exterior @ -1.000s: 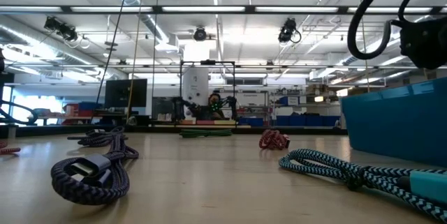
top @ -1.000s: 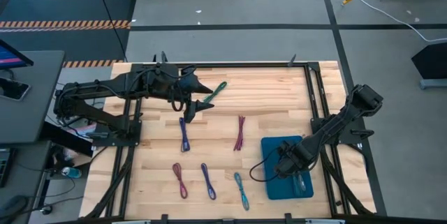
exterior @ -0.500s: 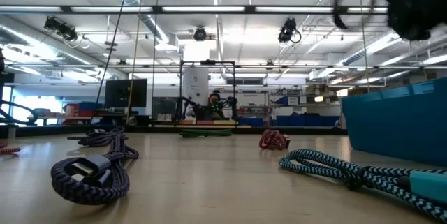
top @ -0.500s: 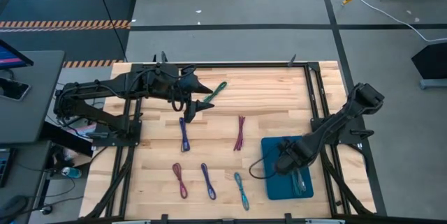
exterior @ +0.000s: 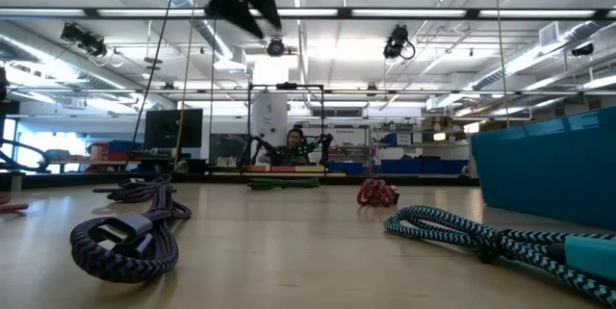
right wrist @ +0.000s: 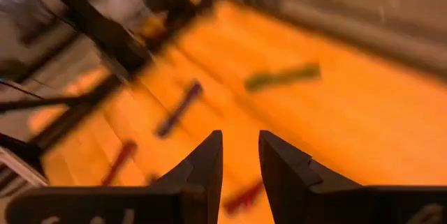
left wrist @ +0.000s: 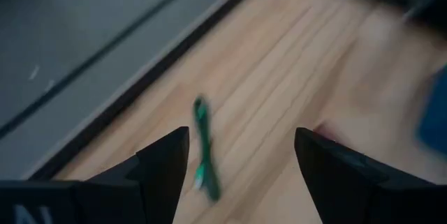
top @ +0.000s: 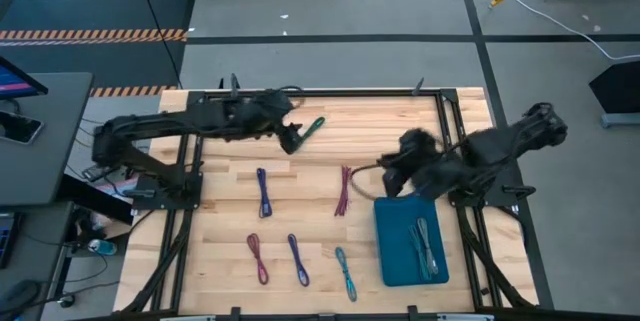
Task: Pick and place USB-C Cables
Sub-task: Put the green charger cable into the blue bin
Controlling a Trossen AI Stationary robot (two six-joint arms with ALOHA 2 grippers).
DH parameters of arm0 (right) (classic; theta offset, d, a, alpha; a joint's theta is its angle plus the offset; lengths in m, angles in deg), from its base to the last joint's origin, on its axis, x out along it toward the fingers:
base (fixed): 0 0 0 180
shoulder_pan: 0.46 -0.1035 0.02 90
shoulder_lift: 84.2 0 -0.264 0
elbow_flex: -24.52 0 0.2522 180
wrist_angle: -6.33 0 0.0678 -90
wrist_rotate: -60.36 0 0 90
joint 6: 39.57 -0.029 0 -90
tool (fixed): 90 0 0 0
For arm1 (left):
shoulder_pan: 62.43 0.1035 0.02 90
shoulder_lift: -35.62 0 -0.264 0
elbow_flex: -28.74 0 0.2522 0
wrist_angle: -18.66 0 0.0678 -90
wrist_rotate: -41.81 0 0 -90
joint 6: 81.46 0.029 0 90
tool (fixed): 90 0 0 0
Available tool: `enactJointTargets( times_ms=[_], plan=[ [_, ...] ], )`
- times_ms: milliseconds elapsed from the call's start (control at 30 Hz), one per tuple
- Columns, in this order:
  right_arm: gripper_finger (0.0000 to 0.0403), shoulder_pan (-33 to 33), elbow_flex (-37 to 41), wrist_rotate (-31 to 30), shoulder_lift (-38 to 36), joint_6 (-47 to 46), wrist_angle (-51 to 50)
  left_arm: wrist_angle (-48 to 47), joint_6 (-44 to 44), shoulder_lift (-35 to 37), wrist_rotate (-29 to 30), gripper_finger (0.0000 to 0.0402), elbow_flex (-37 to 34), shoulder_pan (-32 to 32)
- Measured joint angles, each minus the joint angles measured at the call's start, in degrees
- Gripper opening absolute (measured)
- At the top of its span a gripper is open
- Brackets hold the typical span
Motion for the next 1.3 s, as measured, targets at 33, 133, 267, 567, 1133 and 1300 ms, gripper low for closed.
enactJointTargets(
  times_ms=[33, 133, 267, 567, 1133, 1300],
  plan=[
    [0.0099, 0.0, -1.1, -1.3, -0.7, 3.9, 1.7, -1.1, -0.3, -1.7, 0.0, 0.0266, 0.0, 0.8],
    [0.0099, 0.0, -3.0, -2.9, -2.6, 14.4, 7.5, -1.4, 0.0, -7.4, -0.2, 0.0266, 0.0, 3.1],
    [0.0099, 0.0, -3.1, -2.7, -4.3, 23.8, 14.8, -1.3, -0.5, -14.3, -2.2, 0.0266, 0.0, 6.5],
    [0.0099, -0.2, -3.1, 1.5, -4.6, 28.6, 20.3, -1.2, -0.4, -26.4, -13.1, 0.0266, 0.0, 11.7],
    [0.0098, -0.2, -3.1, 4.2, -4.6, 34.1, 28.5, 4.2, -0.4, -30.6, -18.2, 0.0266, 0.0, 12.3],
    [0.0099, -0.2, -3.1, 7.0, -4.6, 37.0, 32.0, 4.3, -0.4, -32.4, -18.6, 0.0266, 0.1, 12.6]
  ],
)
